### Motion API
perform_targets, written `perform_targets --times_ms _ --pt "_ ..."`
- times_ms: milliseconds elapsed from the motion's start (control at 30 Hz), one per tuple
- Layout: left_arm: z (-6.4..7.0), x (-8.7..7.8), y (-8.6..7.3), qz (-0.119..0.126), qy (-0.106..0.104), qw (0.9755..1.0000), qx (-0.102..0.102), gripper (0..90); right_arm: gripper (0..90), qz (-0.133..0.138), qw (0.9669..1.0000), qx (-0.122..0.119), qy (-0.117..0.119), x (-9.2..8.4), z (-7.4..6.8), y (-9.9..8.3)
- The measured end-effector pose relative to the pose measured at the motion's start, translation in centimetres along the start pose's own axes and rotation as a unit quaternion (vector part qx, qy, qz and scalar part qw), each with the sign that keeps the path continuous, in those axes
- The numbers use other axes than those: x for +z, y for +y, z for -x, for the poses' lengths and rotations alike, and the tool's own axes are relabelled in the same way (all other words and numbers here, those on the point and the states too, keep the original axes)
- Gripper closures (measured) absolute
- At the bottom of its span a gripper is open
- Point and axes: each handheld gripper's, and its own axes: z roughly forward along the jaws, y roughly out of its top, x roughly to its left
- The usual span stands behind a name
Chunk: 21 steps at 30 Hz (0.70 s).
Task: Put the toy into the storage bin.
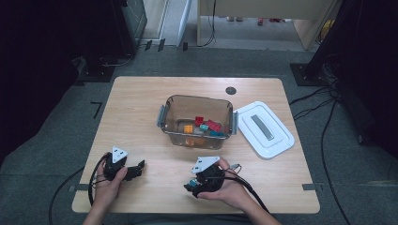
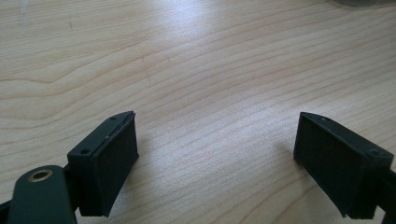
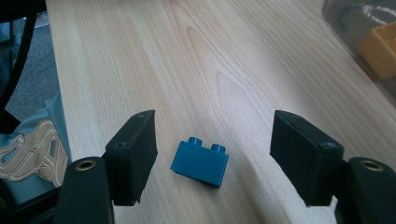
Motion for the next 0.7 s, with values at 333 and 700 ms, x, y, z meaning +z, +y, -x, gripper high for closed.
perform_targets --times_ms 333,700 --pt "0.0 0.0 0.0 0.000 0.000 1.0000 0.000 13.5 43.5 -0.011 0.9999 -0.004 0.013 0.8 -0.3 -1.0" --pt "0.0 0.0 0.0 0.000 0.000 1.0000 0.000 13.5 55.2 -0.032 0.9994 -0.014 -0.005 1.5 -0.8 -1.4"
